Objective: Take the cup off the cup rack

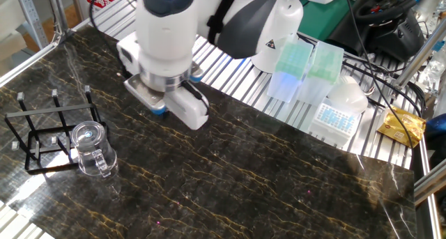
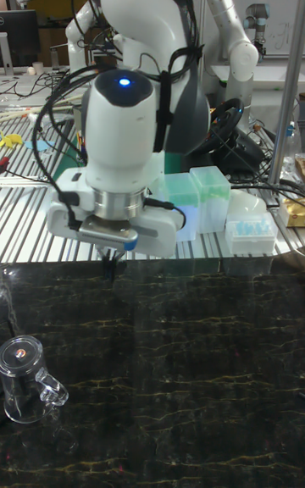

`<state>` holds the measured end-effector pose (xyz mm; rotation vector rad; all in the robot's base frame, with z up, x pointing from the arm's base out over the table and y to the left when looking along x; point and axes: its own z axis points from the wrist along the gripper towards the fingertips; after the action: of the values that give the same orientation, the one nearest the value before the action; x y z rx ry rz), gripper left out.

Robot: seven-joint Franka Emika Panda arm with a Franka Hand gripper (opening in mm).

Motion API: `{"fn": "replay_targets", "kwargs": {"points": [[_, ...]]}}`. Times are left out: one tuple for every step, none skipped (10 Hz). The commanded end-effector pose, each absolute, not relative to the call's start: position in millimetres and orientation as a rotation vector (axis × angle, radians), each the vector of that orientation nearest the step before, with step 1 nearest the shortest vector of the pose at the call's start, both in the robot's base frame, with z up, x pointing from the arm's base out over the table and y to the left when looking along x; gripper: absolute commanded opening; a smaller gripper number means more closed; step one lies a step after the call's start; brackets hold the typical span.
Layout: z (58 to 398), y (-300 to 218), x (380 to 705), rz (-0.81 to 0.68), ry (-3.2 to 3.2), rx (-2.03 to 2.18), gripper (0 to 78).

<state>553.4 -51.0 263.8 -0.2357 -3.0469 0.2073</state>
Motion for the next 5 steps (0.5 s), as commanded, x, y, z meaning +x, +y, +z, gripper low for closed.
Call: {"fn": "replay_targets", "kwargs": {"points": [[261, -75, 572, 0.223, -3.059, -0.223, 0.0], [260, -77, 573, 0.223, -3.06, -0.222, 0.0], [257, -81, 581, 0.223, -3.063, -0.213, 0.0], [257, -81, 582, 0.223, -3.063, -0.213, 0.0], [254, -90, 590, 0.218, -3.063, -0.186, 0.0]]}}
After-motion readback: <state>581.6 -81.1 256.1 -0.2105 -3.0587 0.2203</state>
